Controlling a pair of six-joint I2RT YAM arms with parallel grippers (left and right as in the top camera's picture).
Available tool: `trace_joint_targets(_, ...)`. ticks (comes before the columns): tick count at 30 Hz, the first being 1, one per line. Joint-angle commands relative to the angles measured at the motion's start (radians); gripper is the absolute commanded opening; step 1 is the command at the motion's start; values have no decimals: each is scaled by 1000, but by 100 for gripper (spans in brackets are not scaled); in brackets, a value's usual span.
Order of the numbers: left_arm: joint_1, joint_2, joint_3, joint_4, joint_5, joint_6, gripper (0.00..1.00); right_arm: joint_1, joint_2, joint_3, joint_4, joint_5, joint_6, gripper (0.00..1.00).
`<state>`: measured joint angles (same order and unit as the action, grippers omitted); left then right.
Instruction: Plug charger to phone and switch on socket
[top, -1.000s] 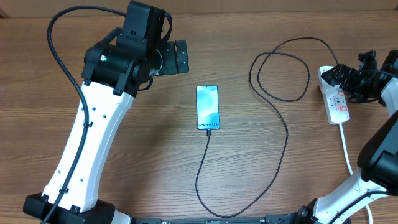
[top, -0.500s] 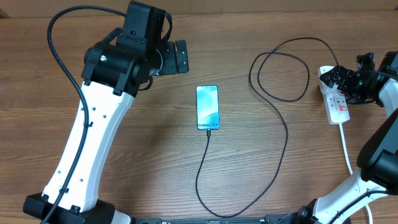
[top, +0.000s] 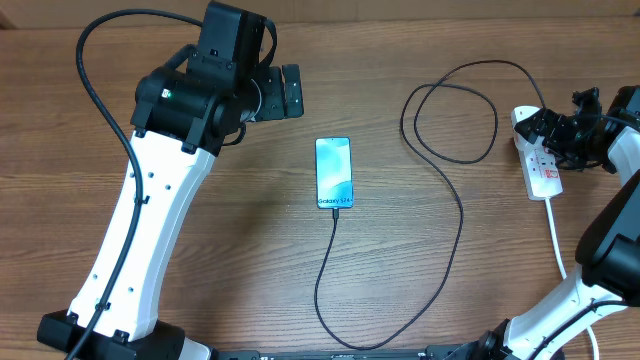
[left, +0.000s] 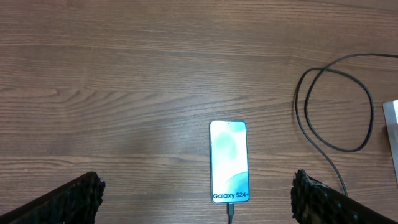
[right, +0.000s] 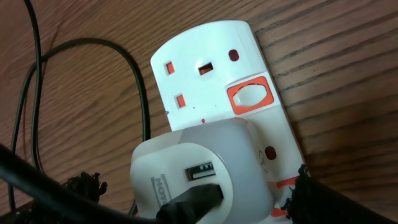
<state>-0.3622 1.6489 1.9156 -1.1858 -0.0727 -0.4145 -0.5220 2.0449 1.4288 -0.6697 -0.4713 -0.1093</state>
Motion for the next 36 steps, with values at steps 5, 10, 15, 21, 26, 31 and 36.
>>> trace_joint_targets(5,2,0,-7,0,-13,15,100,23,47,-10,-40,-93,7,100)
trace_joint_targets(10,2,0,-7,0,-13,15,100,63,47,-10,-65,-92,-3,100)
trace_joint_targets(15,2,0,-7,0,-13,15,100,117,47,-10,-71,-92,5,100)
trace_joint_targets(21,2,0,-7,0,-13,15,100,106,47,-10,-61,-18,69,100)
trace_joint_targets(26,2,0,-7,0,-13,15,100,66,45,1,-70,8,80,100)
trace_joint_targets(31,2,0,-7,0,-13,15,100,21,32,63,-122,8,78,100)
trace_joint_targets(36,2,0,-7,0,-13,15,100,-30,-44,179,-220,8,80,100)
